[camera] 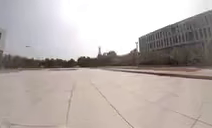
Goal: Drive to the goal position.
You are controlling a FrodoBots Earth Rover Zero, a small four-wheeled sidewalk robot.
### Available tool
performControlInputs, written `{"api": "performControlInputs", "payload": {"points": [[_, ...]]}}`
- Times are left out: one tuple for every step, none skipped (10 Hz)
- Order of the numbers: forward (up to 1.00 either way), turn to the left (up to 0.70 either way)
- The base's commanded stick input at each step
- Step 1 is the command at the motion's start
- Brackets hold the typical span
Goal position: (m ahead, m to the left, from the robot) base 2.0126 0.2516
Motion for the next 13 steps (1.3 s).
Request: {"api": "performControlInputs", "payload": {"points": [[0.7,0.0],[0.7,0.0],[0.7,0.0],[0.7,0.0],[0.7,0.0],[0.7,0.0],[0.7,0.0],[0.7,0.0],[0.7,0.0],[0.7,0.0],[0.7,0.0],[0.7,0.0],[0.7,0.0]]}}
